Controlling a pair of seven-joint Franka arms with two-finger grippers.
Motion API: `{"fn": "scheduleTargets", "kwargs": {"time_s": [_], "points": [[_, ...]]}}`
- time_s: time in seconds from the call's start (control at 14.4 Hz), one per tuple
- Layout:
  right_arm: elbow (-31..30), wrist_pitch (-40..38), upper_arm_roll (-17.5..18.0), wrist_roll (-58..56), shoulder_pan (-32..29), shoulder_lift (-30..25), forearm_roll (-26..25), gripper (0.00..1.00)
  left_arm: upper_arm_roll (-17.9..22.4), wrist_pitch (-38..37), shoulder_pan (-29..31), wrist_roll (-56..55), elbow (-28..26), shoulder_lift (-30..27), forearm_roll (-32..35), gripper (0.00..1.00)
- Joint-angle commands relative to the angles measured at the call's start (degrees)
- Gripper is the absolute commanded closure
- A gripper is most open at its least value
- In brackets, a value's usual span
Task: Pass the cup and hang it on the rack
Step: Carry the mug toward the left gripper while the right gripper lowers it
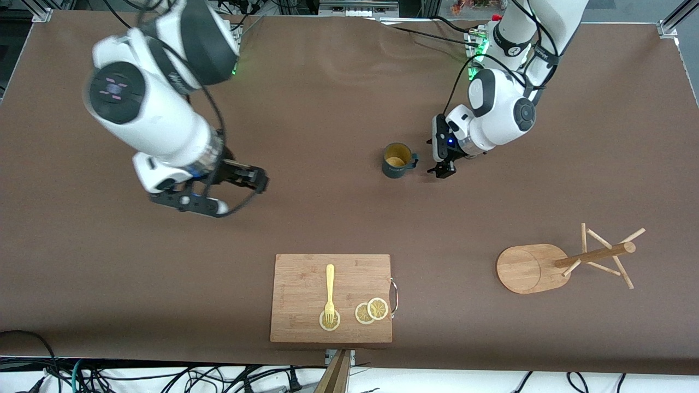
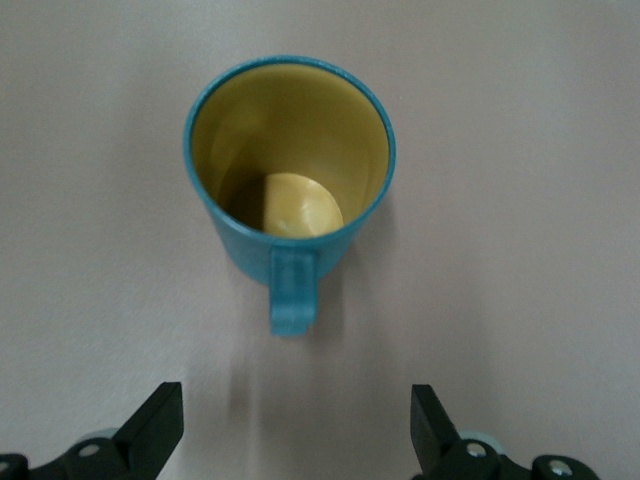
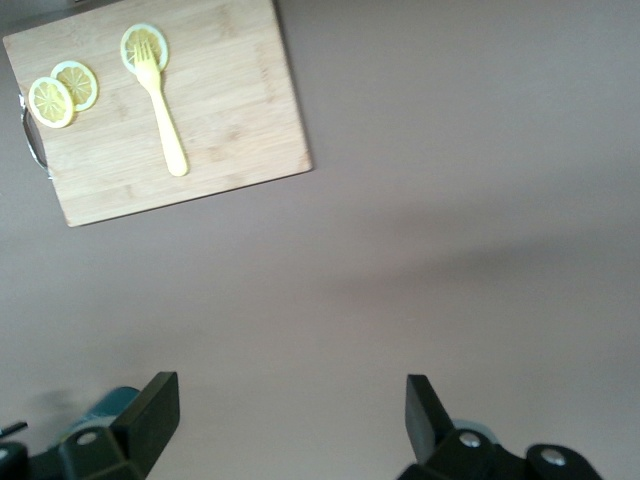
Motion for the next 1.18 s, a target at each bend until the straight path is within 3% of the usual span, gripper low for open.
{"fn": "scheduleTargets", "kwargs": {"time_s": [0.0,0.28,0.49,0.7,1.11], "points": [[-6.15,-3.55,-2.92,-8.17,-1.34,-7.25,0.99,0.00,-0.30,3.92,-1.28,2.75,-0.16,2.42,-3.32,0.00],[-19.49,-3.82,-3.03,-20.13,-9.32,-18.76,0.11,0.00,-0.38,6.73,-2.59,2.75,-0.07,4.62,-6.39,0.00],[-21.97,-4.44,4.51,-23.32,-17.59,-22.03,-4.17,0.00,-1.08,7.00,-3.56,2.75,0.11,4.98,-9.12,0.00],[-25.05,-4.44,4.80,-23.32,-17.69,-24.23,-5.07,0.00,-1.79,7.79,-3.56,2.75,0.11,4.98,-10.27,0.00],[-25.58,-3.04,4.45,-24.29,-17.78,-23.62,-6.22,0.00,-2.93,9.81,-4.00,2.75,0.37,6.30,-10.53,0.00]]}}
